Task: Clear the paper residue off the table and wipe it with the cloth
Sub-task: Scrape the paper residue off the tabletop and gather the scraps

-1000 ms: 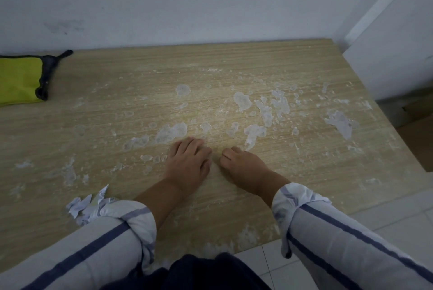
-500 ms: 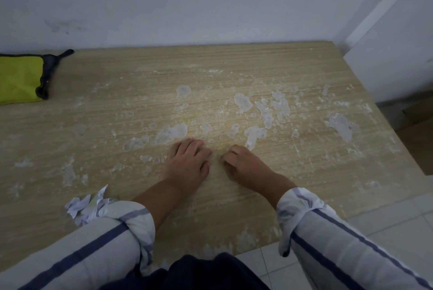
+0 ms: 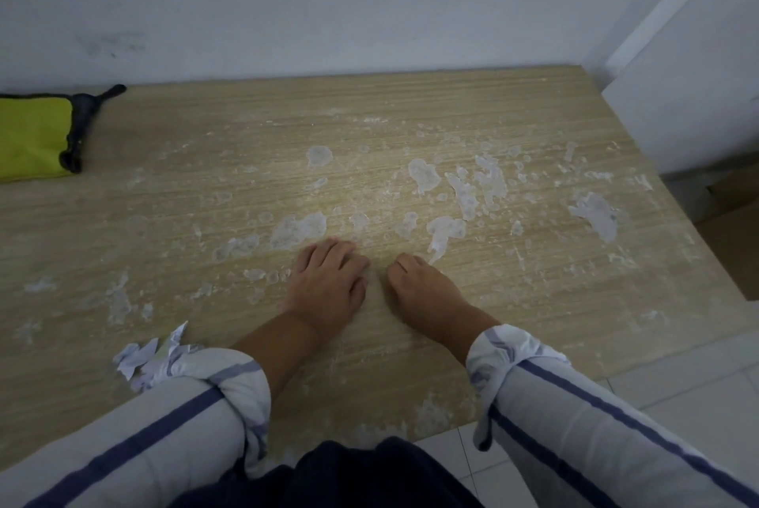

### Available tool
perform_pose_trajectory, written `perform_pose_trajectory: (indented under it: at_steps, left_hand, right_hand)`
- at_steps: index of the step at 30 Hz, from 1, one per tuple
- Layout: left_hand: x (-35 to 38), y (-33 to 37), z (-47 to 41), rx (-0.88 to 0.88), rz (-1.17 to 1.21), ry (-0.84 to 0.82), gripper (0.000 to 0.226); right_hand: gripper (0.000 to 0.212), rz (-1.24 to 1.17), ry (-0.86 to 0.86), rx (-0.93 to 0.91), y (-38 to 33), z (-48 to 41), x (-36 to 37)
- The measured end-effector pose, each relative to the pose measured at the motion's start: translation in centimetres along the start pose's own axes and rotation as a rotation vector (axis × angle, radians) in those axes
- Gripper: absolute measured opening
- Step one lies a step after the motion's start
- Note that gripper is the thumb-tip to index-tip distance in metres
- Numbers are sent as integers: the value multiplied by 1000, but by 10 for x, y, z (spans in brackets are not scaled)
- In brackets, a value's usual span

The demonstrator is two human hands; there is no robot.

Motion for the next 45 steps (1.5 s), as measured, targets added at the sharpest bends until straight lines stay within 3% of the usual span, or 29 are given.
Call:
perform_pose_trajectory:
  at_steps: [3, 6, 11, 14, 17, 20, 23, 28, 34, 38, 45]
  left_hand:
    - [0, 0, 0, -4, -16, -3, 33]
    - [-1, 1, 0, -4, -21, -10, 33]
    - [-3, 2, 1, -2, -22, -14, 33]
    - [-4, 3, 1, -2, -30, -6, 33]
    - [-5, 2, 1, 3, -32, -17, 32]
    - [-5, 2, 1, 3, -39, -35, 33]
    - [-8, 3, 0, -10, -41, -78, 34]
    - [-12, 12, -5, 63, 42, -161, 37]
    - [-18, 24, -21, 347, -18, -243, 39]
    - [-23, 27, -29, 484, -109, -192, 35]
    - [-17, 25, -32, 501, -126, -184, 29]
  right_hand:
    - [22, -134, 2, 101, 8, -1, -4]
    - [17, -165, -43, 43, 10, 1, -11]
    - [12, 45, -163, -164, 3, -2, -19]
    - [19, 179, -77, -299, -5, -5, -27]
    - [12, 279, -26, -374, -9, -8, -25]
    - [16, 166, -35, -183, -2, -8, -14]
    - [20, -161, 45, 219, 10, -7, -10]
    - [21, -569, 265, 587, 30, 6, -12]
    - [21, -609, 322, 635, 27, 8, -10]
    - [21, -623, 339, 658, 26, 9, -11]
    - [20, -618, 335, 656, 25, 9, -10]
Point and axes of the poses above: each hand's wrist, its own z-axis away from the middle knuckle, its own x-axis out of the palm, y = z × x, the point moved 2 cm from there along -z, towards the middle knuckle, and after that the axes turned 8 degrees about -x, right-handed, at the moved point
